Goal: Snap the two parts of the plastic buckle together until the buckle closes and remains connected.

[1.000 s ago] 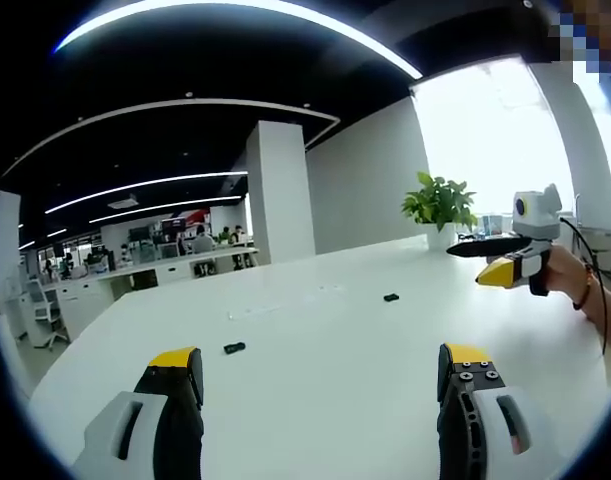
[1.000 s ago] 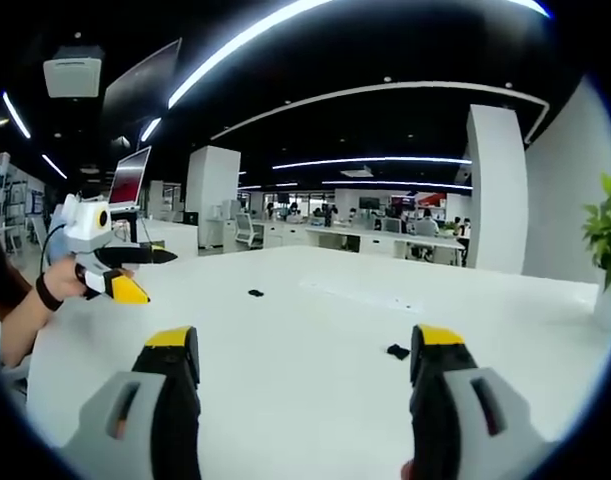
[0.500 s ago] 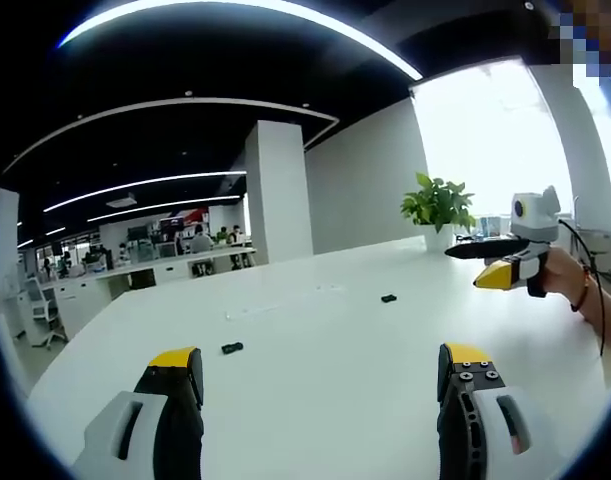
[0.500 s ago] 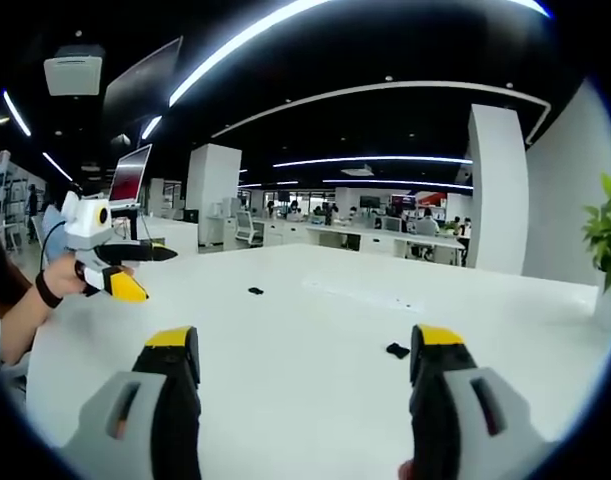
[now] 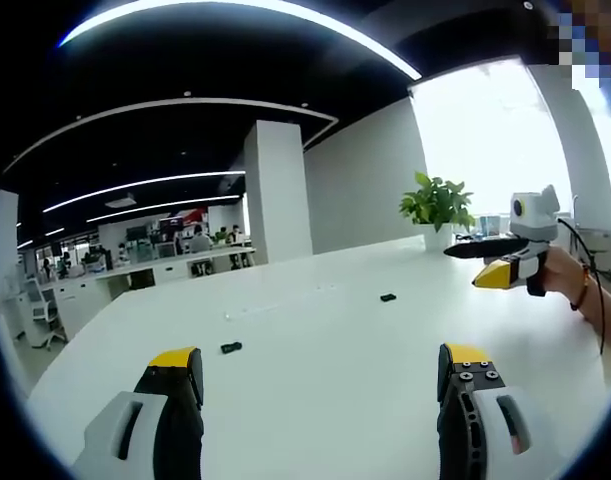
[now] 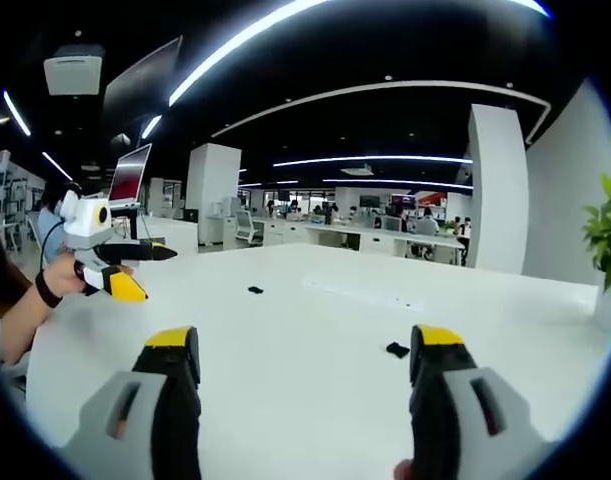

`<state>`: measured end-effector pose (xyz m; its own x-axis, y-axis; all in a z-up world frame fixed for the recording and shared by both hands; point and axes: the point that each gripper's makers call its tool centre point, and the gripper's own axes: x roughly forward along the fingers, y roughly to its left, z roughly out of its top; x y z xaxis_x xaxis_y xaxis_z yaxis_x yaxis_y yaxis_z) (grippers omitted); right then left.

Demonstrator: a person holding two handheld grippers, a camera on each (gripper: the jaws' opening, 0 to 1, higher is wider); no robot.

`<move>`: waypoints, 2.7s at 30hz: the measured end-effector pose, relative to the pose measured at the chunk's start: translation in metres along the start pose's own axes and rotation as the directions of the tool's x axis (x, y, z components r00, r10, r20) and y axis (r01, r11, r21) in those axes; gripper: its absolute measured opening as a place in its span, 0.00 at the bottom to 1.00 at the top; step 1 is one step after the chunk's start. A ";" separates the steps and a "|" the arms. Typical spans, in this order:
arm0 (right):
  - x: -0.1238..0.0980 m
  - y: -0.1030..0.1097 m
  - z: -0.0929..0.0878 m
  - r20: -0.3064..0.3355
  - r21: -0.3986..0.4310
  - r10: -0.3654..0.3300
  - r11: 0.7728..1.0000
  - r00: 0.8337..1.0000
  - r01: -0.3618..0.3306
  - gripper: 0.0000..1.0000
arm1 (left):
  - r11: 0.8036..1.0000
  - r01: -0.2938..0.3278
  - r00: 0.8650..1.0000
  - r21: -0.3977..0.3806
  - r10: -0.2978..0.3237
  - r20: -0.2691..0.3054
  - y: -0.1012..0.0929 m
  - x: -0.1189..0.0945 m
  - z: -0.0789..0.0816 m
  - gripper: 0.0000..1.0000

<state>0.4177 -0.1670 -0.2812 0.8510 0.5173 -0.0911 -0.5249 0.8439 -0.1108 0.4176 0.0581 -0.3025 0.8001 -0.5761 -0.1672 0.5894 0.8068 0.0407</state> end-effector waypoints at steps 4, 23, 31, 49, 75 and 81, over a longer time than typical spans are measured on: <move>0.000 -0.001 -0.001 -0.006 -0.002 -0.004 1.000 1.000 0.004 0.86 | 1.000 0.004 1.000 -0.003 -0.004 0.004 0.000 0.000 0.001 1.00; 0.001 -0.009 0.000 0.012 0.032 -0.024 0.999 1.000 0.023 0.86 | 0.999 0.038 0.999 -0.032 -0.038 0.007 -0.005 0.010 0.001 1.00; 0.008 -0.014 -0.002 -0.006 0.028 -0.026 0.999 1.000 0.026 0.86 | 0.999 0.033 0.999 -0.012 -0.032 0.023 -0.001 0.015 0.016 1.00; 0.015 -0.026 0.003 -0.010 0.008 -0.047 0.999 0.999 0.047 0.87 | 0.997 0.051 0.999 0.051 -0.052 0.015 -0.002 0.032 0.028 1.00; 0.022 -0.035 0.001 -0.027 0.035 -0.051 0.998 0.998 0.052 0.85 | 0.998 0.057 0.998 0.033 -0.057 0.010 0.001 0.049 0.031 1.00; 0.024 -0.037 0.004 -0.019 0.032 -0.057 0.998 0.998 0.057 0.85 | 0.999 0.051 0.999 0.012 -0.051 0.008 0.007 0.052 0.030 1.00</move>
<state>0.4571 -0.1852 -0.2752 0.8788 0.4660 -0.1033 -0.4745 0.8762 -0.0842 0.4666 0.0294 -0.2817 0.7696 -0.6178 -0.1615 0.6310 0.7745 0.0442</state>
